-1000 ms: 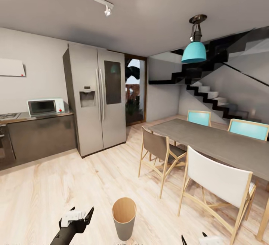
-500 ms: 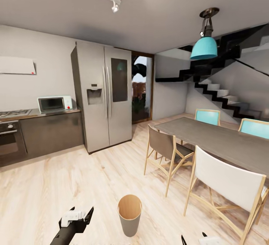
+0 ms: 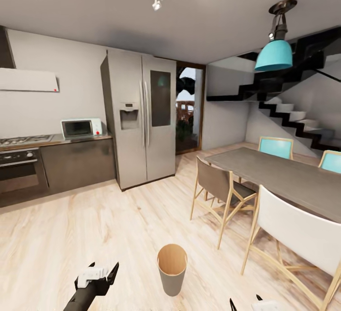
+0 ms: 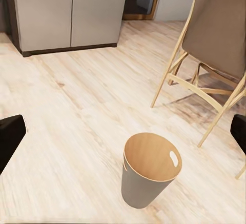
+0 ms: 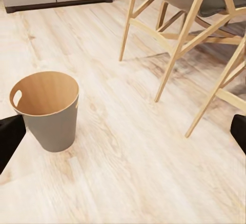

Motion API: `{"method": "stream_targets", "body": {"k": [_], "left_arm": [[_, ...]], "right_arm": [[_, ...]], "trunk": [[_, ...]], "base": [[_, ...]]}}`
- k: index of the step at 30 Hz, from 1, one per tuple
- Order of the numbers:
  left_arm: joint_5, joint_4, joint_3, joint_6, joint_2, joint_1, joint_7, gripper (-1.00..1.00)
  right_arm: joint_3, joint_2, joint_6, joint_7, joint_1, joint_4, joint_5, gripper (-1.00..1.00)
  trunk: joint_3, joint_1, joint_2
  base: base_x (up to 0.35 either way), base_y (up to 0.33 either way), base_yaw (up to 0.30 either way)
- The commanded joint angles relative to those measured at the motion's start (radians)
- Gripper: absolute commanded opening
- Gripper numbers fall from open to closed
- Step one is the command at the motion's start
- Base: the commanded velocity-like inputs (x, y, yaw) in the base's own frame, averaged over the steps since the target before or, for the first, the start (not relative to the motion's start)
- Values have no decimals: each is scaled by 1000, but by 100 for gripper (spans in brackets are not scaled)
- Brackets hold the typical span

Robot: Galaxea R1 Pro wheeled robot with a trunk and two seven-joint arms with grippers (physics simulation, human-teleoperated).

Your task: Put the three can of soda from the living room inside the tash can in the kitchen.

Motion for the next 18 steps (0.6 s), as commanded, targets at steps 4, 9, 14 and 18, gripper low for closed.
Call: {"method": "stream_targets", "body": {"k": [4, 9, 14, 18], "left_arm": [[0, 0, 0, 0, 0, 0, 0, 100], [-2, 0, 0, 0, 0, 0, 0, 100], [-3, 0, 1, 0, 0, 0, 1, 100], [-3, 0, 1, 0, 0, 0, 1, 100]], "right_arm": [[0, 0, 0, 0, 0, 0, 0, 100], [0, 0, 0, -1, 0, 0, 1, 100], [0, 0, 0, -1, 0, 0, 2, 100], [0, 0, 0, -1, 0, 0, 2, 100]], "trunk": [[-5, 0, 0], [-11, 0, 0], [-17, 0, 0], [-22, 0, 0]], "base": [[0, 0, 158], [0, 0, 160], [0, 0, 161], [0, 0, 161]]}}
